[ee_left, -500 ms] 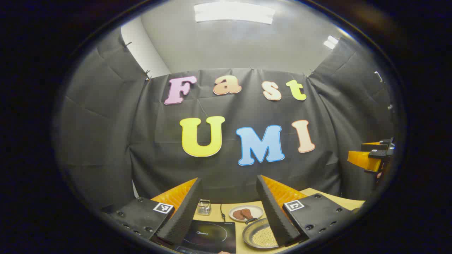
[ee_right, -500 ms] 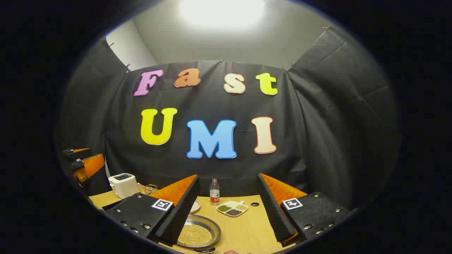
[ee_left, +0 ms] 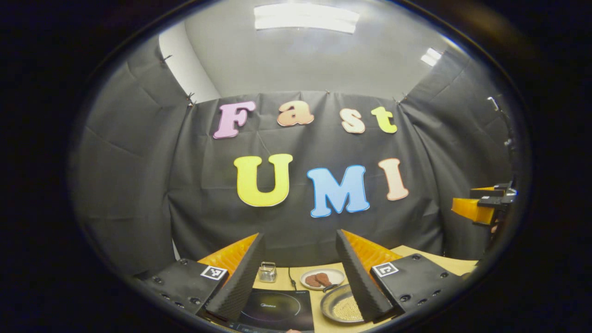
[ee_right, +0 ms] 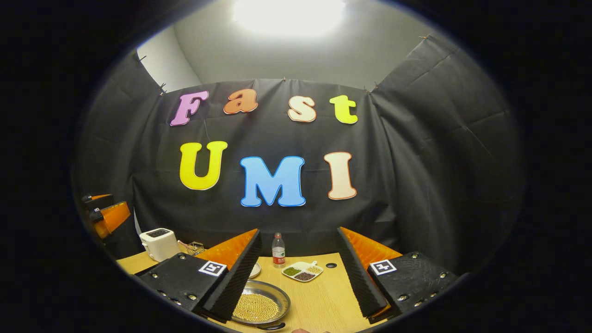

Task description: First push the handle of the pot to place it horizontally, then grasp the pot with both hands and set it on the induction cooktop.

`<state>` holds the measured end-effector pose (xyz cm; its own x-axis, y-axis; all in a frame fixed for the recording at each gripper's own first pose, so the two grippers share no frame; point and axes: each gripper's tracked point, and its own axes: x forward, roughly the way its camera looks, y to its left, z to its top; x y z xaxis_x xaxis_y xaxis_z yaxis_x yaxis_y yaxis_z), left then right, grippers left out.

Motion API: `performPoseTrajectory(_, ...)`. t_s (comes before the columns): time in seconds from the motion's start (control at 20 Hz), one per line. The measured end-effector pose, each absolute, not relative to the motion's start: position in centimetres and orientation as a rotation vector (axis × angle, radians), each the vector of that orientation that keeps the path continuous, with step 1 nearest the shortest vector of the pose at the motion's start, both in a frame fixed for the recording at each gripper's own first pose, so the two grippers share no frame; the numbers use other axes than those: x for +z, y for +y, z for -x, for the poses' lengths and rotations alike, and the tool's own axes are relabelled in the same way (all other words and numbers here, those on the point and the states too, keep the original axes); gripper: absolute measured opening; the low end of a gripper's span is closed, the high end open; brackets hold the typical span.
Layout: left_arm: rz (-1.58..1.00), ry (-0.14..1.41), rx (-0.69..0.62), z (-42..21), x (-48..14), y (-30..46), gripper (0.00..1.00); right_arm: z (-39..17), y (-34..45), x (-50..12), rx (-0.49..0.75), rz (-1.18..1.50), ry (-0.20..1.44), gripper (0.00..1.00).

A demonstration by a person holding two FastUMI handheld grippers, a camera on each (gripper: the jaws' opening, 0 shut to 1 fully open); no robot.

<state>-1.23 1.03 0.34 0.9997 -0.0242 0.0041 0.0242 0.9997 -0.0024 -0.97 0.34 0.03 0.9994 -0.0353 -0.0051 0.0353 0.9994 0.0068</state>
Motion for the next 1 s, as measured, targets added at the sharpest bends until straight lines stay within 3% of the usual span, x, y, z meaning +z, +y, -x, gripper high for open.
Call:
performPoseTrajectory(0.75, 0.013, -0.002, -0.006, 2.5, -0.1, 5.3, 1.0, 1.4, 2.6, 0.0, -0.03, -0.041, 0.043, 0.96)
performPoseTrajectory(0.9, 0.009, -0.001, -0.006, 2.6, -0.4, 6.0, 1.0, 1.3, 3.1, -0.5, -0.032, -0.037, 0.063, 0.8)
performPoseTrajectory(1.0, 0.007, 0.0, -0.004, 2.5, -0.5, 6.6, 1.0, 1.2, 3.5, -0.4, -0.035, -0.049, 0.065, 0.64)
